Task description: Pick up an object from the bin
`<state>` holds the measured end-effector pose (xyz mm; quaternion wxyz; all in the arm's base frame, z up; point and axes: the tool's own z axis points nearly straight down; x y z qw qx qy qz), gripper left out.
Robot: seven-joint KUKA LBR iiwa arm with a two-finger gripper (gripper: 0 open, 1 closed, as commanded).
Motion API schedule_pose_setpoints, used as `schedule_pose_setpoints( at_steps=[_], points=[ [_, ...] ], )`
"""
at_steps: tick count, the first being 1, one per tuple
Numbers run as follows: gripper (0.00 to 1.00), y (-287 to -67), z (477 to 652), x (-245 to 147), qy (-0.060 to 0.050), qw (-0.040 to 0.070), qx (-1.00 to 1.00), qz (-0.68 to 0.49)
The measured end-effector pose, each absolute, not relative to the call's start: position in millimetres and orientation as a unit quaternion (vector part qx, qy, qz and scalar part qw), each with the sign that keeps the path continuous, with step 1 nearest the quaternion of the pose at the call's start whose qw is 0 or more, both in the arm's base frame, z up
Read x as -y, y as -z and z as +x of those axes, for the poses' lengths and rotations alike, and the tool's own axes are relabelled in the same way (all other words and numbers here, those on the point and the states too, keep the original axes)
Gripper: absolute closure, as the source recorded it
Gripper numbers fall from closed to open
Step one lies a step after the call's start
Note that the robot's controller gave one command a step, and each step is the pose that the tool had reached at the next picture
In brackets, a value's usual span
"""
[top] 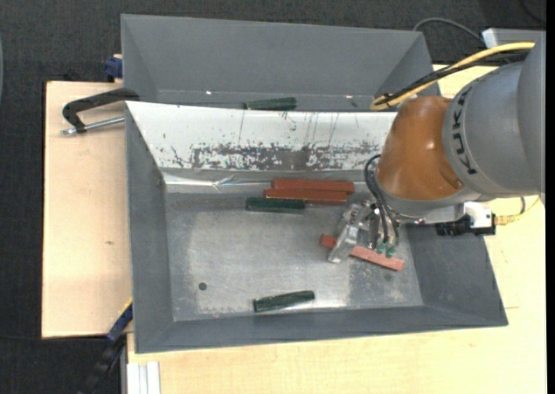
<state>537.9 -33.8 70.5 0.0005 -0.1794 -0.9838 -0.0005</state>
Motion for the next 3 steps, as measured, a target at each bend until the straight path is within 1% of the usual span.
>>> schedule_pose_setpoints(
  at_steps=[1,2,3],
  points=[
    [1.00,-74.9,537.2,33.7,0.000,0.001,0.984,-0.180],
    [1.00,-91.1,535.6,33.6,0.000,0.003,0.984,-0.179],
    [1.00,-115.3,536.6,33.8,0.000,0.001,0.984,-0.179]
  ],
)
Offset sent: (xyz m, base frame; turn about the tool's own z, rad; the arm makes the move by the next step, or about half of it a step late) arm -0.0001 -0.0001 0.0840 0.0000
